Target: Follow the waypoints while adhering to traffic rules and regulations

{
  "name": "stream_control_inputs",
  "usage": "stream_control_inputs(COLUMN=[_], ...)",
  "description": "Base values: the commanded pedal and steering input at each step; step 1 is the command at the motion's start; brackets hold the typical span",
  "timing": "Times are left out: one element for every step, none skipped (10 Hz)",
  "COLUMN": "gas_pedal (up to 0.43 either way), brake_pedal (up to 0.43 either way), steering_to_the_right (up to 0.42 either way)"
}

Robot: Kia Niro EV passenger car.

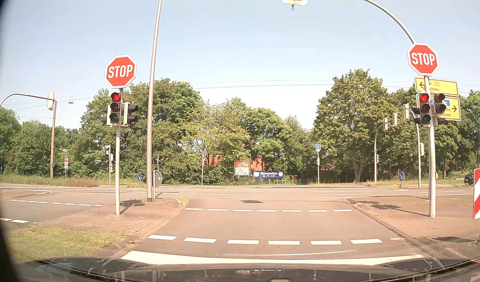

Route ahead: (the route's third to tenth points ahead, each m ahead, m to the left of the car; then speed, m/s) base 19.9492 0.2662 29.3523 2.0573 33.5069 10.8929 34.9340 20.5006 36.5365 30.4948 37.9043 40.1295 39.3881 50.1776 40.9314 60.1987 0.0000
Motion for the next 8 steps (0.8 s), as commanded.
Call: stream_control_inputs(gas_pedal=[0.0, 0.0, 0.0, 0.0, 0.0, 0.0, 0.0, 0.0], brake_pedal=[0.256, 0.256, 0.256, 0.256, 0.256, 0.262, 0.256, 0.256], steering_to_the_right=[0.001, 0.001, 0.001, 0.001, 0.001, 0.001, 0.001, 0.001])
